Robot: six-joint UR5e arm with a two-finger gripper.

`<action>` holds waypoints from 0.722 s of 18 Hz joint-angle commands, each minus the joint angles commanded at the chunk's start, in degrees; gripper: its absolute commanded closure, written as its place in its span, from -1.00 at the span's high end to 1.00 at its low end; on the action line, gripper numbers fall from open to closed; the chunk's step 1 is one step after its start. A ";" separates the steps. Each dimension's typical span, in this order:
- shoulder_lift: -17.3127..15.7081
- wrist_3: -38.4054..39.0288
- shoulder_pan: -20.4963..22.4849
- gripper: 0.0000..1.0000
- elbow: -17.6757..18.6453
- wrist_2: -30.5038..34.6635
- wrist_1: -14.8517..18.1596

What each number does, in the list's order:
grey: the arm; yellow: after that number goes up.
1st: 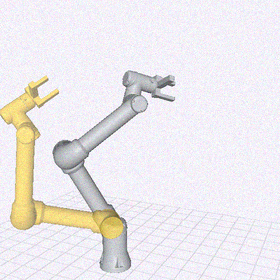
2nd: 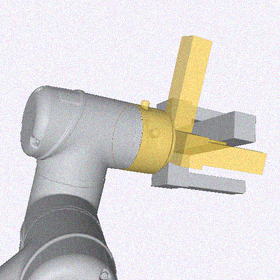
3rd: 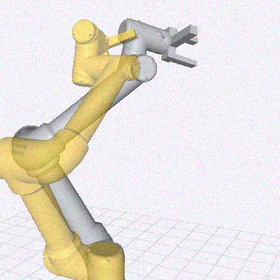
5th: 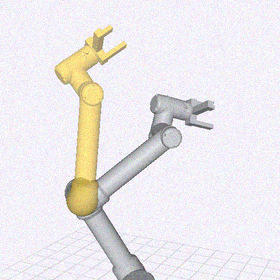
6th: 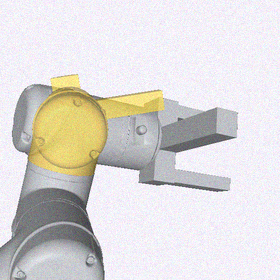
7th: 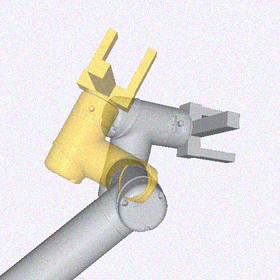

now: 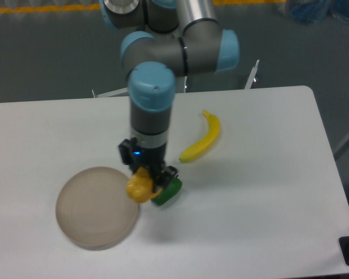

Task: Pick up the yellow pepper from the plate
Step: 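Lift the yellow pepper off the plate and carry it beside the banana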

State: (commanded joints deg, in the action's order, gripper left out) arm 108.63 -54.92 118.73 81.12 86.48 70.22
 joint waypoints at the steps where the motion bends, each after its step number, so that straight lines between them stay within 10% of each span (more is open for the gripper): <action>1: -0.09 -1.67 1.92 -0.74 0.00 0.44 1.48; 13: 2.98 -29.09 18.11 -0.74 0.00 6.42 3.96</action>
State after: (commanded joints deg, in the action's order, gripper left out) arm 111.62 -84.01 136.84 81.12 92.90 74.18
